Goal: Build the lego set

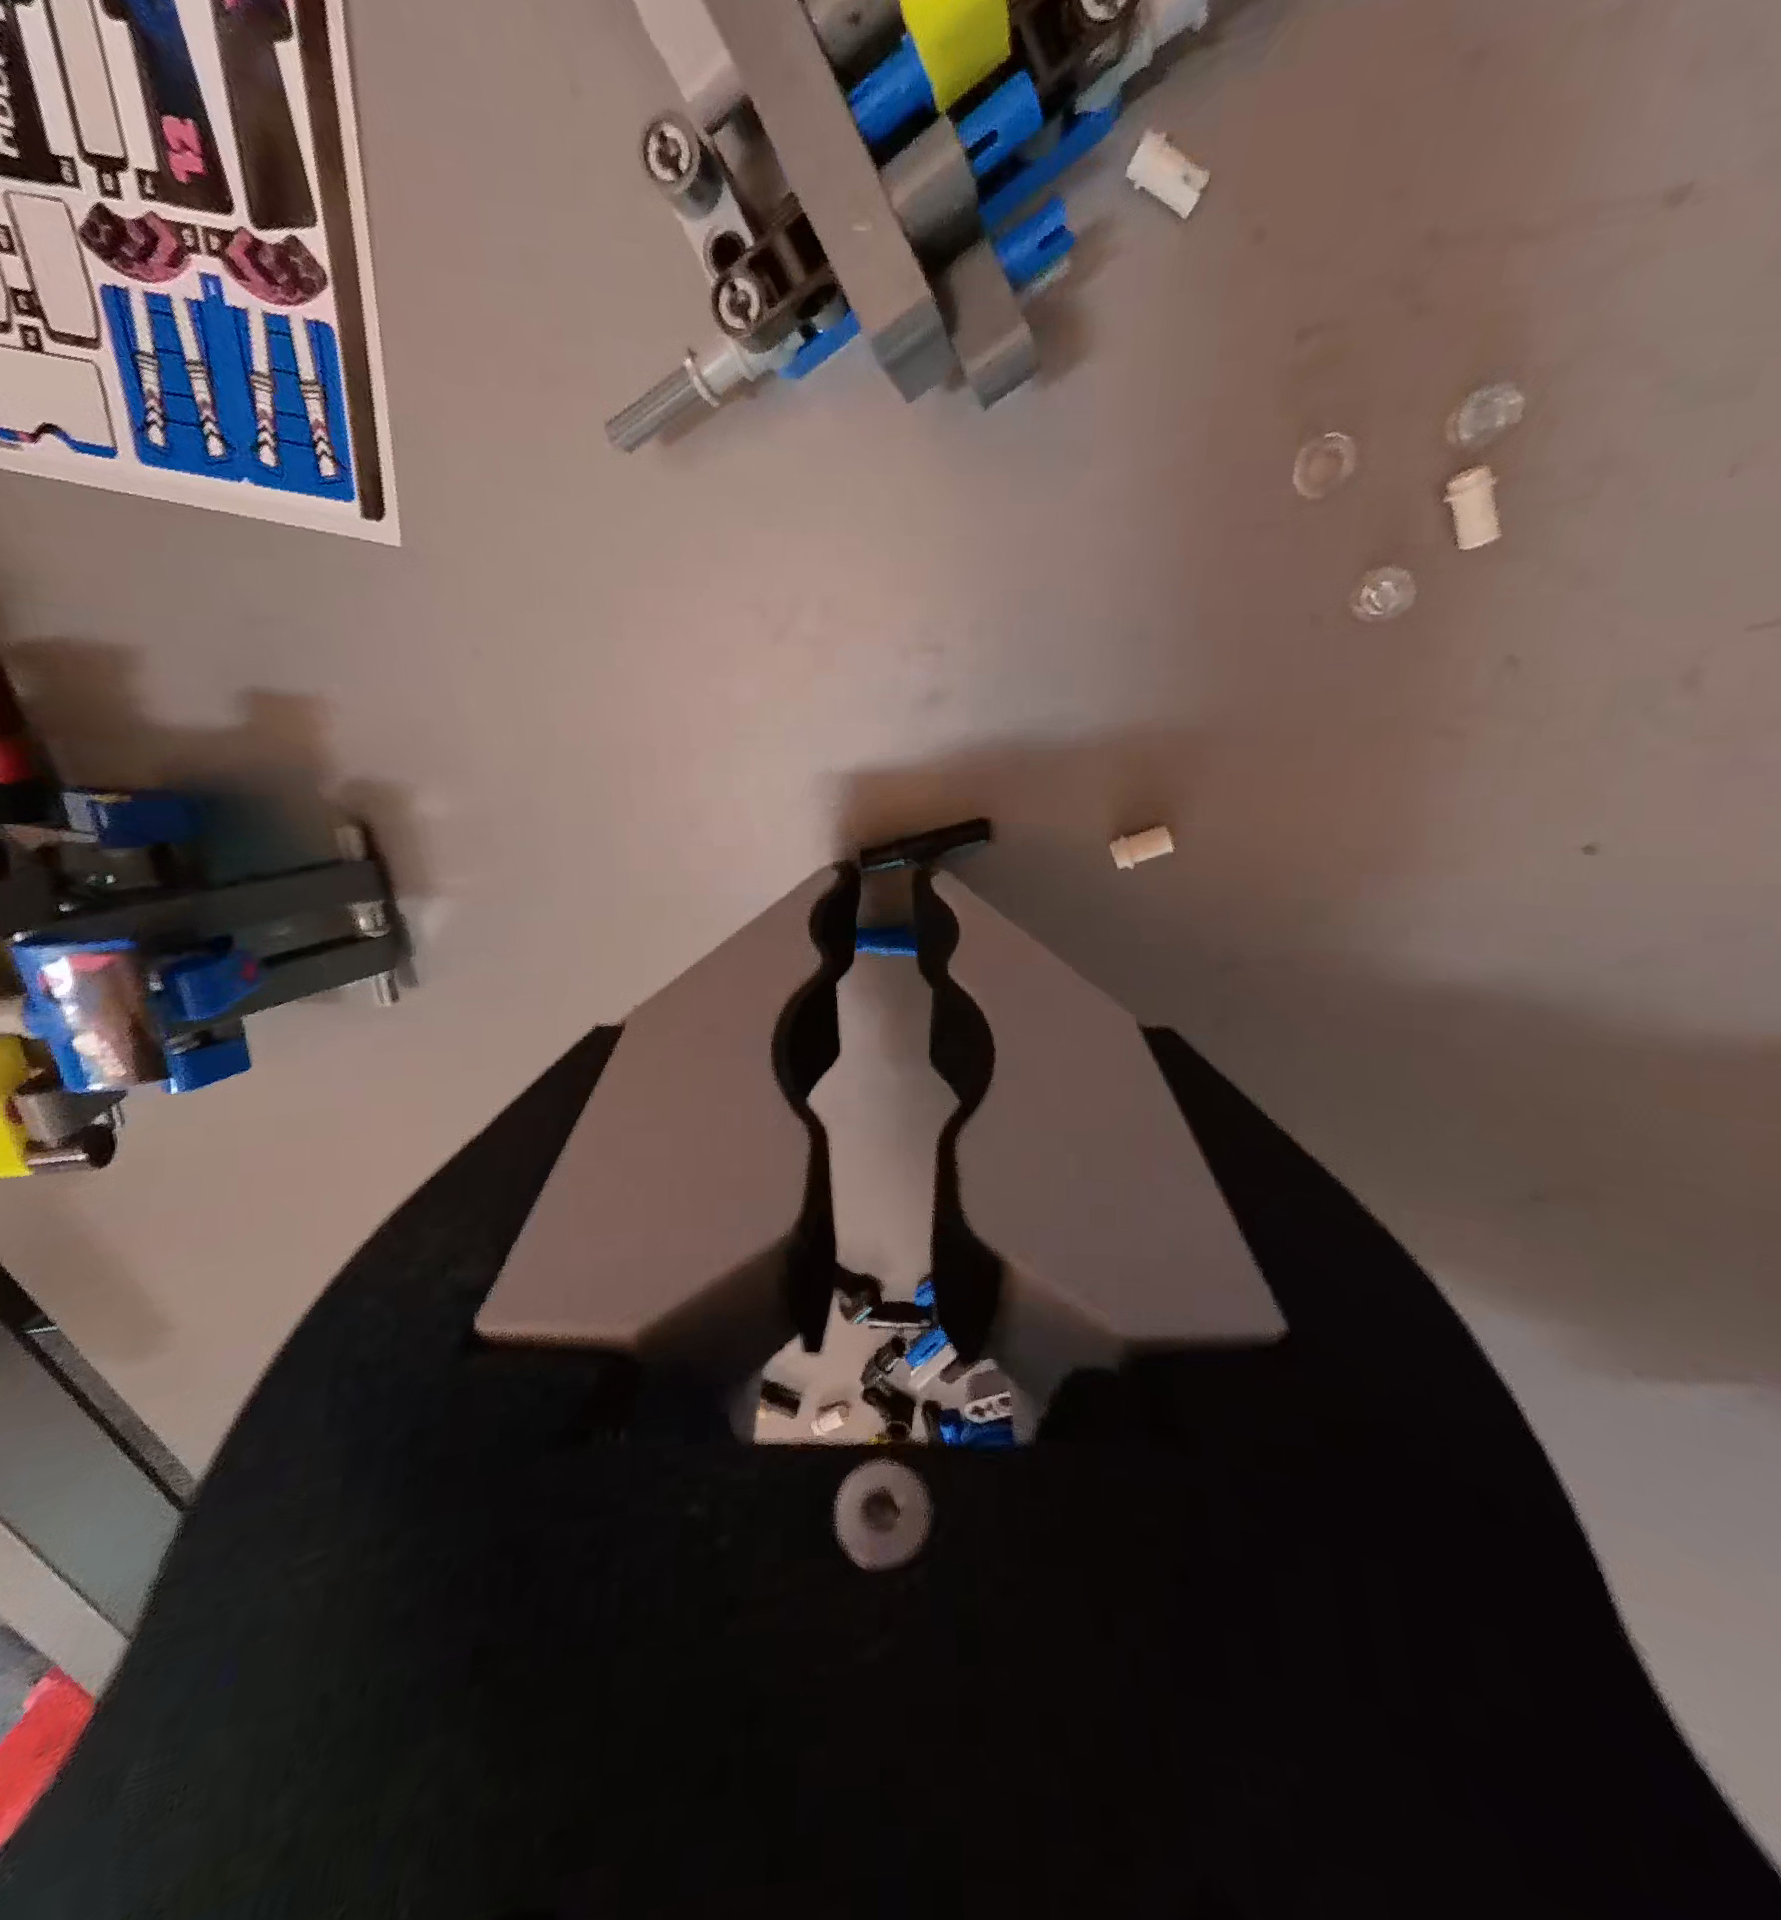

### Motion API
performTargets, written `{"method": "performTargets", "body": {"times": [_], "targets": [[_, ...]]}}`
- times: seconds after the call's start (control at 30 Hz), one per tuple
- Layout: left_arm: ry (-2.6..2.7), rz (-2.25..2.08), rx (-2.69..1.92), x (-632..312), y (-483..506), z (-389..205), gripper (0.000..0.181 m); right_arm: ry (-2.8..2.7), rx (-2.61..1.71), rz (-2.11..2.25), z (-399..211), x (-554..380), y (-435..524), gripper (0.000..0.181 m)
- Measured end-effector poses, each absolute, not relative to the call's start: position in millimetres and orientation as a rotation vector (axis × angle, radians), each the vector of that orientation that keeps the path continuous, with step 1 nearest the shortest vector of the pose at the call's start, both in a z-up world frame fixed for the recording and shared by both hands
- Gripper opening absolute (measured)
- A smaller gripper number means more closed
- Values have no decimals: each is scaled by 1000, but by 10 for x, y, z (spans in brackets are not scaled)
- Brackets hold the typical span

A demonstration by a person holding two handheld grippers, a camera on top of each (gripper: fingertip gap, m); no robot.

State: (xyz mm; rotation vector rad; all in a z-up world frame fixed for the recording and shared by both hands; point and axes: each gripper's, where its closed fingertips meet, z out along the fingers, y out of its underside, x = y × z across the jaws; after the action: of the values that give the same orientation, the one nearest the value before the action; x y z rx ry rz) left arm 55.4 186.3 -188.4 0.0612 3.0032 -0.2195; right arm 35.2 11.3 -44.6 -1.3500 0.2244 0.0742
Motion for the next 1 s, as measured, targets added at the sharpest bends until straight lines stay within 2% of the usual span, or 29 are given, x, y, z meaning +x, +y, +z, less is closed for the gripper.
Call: {"method": "performTargets", "body": {"times": [0.57, 1.0], "targets": [[2990, -201, 102, 566, 1870, -1858, 14, 154, -1410, 109, -512, 161, 324, 6], [2970, -135, 364, 552, 1683, -1821, 18, 173, -1450, 83, -587, 204, 336, 6]]}}
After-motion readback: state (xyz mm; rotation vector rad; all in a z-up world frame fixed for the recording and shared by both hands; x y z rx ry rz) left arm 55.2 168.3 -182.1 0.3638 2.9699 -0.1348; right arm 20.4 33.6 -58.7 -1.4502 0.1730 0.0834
